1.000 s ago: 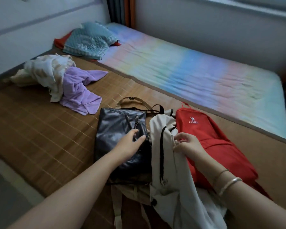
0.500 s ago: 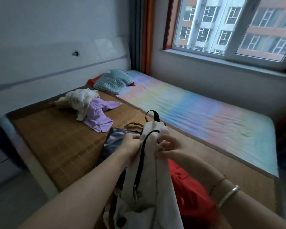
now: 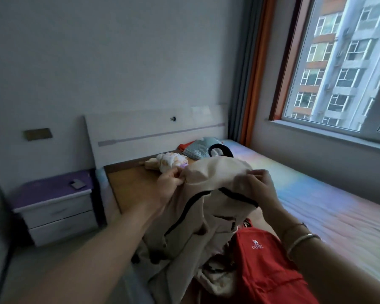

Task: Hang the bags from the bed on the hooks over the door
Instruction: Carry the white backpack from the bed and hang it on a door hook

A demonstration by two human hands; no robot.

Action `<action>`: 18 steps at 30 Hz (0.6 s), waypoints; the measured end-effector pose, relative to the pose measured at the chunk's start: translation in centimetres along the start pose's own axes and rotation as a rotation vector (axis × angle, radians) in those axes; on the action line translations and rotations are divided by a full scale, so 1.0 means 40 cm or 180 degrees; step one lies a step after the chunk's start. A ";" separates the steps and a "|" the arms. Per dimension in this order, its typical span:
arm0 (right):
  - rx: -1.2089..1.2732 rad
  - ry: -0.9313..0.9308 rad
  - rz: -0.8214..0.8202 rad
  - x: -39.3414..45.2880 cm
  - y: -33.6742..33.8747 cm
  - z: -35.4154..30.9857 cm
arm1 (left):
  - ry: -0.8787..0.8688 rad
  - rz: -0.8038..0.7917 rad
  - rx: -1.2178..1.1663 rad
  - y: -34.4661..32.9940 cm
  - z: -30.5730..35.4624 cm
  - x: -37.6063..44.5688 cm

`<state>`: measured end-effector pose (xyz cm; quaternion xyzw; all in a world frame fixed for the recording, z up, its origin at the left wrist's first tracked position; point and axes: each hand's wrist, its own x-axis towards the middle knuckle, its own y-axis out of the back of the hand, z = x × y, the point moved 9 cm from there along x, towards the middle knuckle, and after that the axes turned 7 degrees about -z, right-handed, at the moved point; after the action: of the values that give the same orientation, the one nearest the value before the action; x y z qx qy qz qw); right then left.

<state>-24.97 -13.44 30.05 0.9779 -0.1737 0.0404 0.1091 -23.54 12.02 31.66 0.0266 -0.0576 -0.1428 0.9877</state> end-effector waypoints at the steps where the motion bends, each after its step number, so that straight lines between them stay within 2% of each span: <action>1: -0.0216 0.0084 0.0076 -0.007 -0.013 -0.027 | -0.0024 0.0058 -0.0005 0.039 0.022 -0.036; 3: -0.0628 0.0280 0.0152 -0.041 -0.060 -0.099 | -0.0140 0.0192 -0.0038 0.123 0.068 -0.113; 6: -0.0977 0.0199 0.0080 -0.098 -0.154 -0.170 | -0.0320 0.0390 -0.0024 0.226 0.130 -0.234; 7: -0.0990 0.0181 -0.0097 -0.123 -0.203 -0.190 | -0.0370 0.0493 -0.0001 0.262 0.150 -0.288; 10: -0.0576 0.0140 -0.1093 -0.241 -0.395 -0.217 | -0.0423 0.0801 0.0112 0.376 0.185 -0.484; 12: -0.0375 0.0130 -0.1723 -0.364 -0.519 -0.227 | -0.0270 0.1179 0.0179 0.466 0.182 -0.635; 18: 0.0212 -0.0009 -0.2794 -0.759 -0.838 -0.270 | 0.0823 0.2212 0.0458 0.691 0.131 -1.101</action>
<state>-42.16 29.74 30.33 0.9621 0.2595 -0.0056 0.0841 -58.43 50.87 34.09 0.0926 0.0520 0.2098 0.9720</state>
